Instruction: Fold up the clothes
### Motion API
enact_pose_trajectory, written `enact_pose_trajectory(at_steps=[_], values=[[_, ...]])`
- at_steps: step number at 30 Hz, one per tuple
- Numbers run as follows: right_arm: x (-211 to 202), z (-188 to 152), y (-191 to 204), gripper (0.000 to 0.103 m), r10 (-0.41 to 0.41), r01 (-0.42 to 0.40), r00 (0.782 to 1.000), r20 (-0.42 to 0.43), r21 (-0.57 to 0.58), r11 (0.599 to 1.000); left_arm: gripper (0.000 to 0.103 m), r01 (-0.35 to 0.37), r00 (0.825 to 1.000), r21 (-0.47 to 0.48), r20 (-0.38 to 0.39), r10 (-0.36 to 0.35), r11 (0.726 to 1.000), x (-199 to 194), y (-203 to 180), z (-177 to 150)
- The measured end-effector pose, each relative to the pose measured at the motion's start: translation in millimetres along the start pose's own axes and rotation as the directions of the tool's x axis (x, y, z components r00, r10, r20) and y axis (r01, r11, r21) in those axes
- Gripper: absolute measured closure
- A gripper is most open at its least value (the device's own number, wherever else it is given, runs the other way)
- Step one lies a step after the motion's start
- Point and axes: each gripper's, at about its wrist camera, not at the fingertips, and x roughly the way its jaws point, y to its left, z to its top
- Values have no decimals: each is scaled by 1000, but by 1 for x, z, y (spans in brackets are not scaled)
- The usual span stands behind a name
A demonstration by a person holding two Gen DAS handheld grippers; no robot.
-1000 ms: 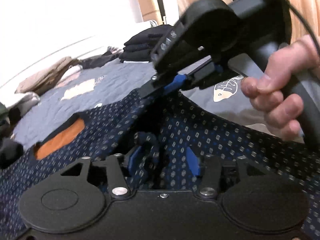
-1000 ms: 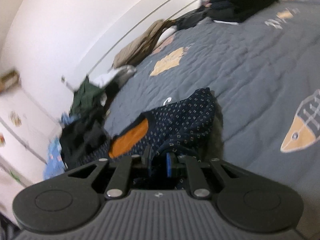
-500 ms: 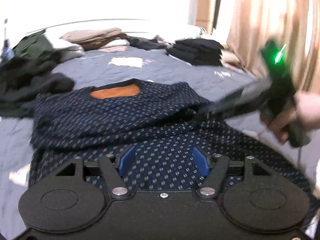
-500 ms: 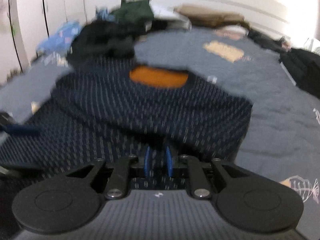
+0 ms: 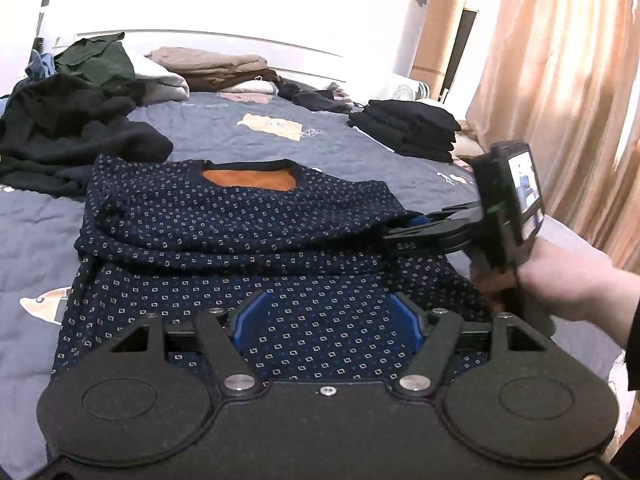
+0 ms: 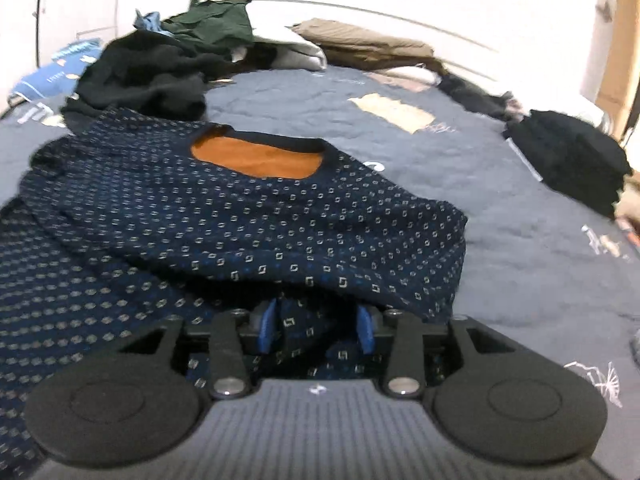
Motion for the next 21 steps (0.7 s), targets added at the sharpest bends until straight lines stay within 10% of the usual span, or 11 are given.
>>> enact_pose_trajectory(at_steps=[8, 16, 21], values=[[0, -8, -41, 83, -1, -13, 999, 43, 314, 949, 36, -3, 1000, 2, 5, 3, 1000, -4, 2, 0], [-3, -55, -119, 88, 98, -70, 995, 13, 791, 608, 35, -27, 999, -15, 18, 28, 1000, -7, 11, 6], [-11, -44, -110, 87, 62, -17, 997, -38, 706, 708, 34, -45, 999, -38, 21, 45, 998, -9, 20, 9]])
